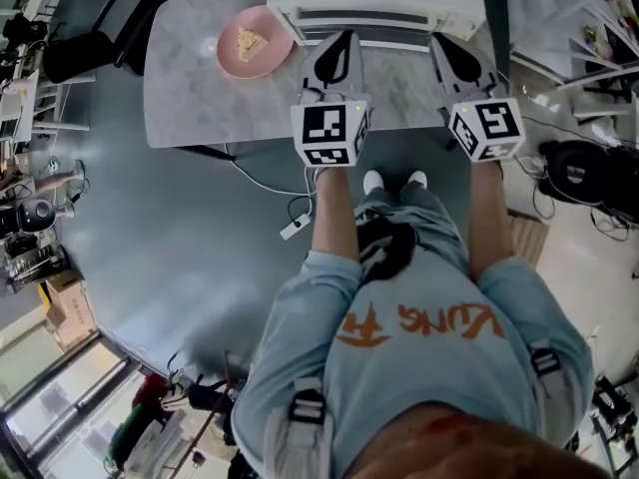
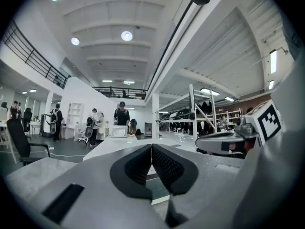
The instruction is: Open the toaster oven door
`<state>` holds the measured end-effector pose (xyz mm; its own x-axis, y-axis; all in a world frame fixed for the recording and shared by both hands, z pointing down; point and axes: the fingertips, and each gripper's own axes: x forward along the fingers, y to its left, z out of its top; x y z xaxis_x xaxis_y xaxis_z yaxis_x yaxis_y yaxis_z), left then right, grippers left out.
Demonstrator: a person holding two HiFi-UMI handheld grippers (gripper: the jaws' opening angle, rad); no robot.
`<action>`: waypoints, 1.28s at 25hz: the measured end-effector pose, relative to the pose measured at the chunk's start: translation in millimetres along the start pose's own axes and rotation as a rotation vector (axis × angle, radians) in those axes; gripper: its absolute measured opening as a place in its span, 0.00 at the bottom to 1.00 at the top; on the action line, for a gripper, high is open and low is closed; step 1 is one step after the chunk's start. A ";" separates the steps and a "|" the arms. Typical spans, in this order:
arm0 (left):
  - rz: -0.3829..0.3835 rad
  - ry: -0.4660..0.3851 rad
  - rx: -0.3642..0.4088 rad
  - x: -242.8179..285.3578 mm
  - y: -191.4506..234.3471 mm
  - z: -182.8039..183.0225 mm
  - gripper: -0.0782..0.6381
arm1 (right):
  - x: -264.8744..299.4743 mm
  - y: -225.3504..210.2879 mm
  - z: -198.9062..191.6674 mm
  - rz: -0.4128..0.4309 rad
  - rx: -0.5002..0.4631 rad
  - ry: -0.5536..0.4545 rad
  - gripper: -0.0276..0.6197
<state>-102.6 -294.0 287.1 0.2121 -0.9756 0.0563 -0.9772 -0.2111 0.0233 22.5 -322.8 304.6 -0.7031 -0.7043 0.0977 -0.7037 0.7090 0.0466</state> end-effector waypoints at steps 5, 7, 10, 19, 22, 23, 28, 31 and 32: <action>-0.049 0.036 0.081 4.6 11.1 -1.0 0.11 | 13.5 5.6 4.5 0.008 -0.062 0.051 0.04; -0.094 0.053 0.136 9.8 11.3 -0.5 0.11 | 18.5 9.2 6.5 0.024 -0.086 0.078 0.06; -0.192 0.061 0.213 15.5 9.5 -1.1 0.12 | 26.9 16.3 7.2 0.071 -0.145 0.093 0.12; -0.504 0.306 0.555 31.8 13.4 -38.1 0.32 | 57.0 39.8 -3.6 0.252 -0.457 0.237 0.21; -0.561 0.397 0.702 39.3 16.8 -52.3 0.32 | 66.8 44.7 -16.8 0.302 -0.570 0.333 0.24; -0.578 0.425 0.748 41.5 17.5 -56.9 0.32 | 69.2 45.0 -22.2 0.316 -0.606 0.368 0.25; -0.649 0.540 0.938 51.8 16.6 -80.4 0.32 | 79.8 44.0 -44.6 0.374 -0.769 0.522 0.25; -0.683 0.582 0.994 57.3 15.9 -90.1 0.32 | 85.6 41.1 -61.9 0.409 -0.833 0.618 0.25; -0.693 0.597 1.008 58.5 16.3 -92.2 0.32 | 87.6 40.0 -67.4 0.418 -0.850 0.648 0.25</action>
<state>-105.2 -349.0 382.8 0.3796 -0.5323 0.7567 -0.1983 -0.8457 -0.4954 -60.3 -353.7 382.0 -0.5073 -0.4325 0.7454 0.0422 0.8515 0.5227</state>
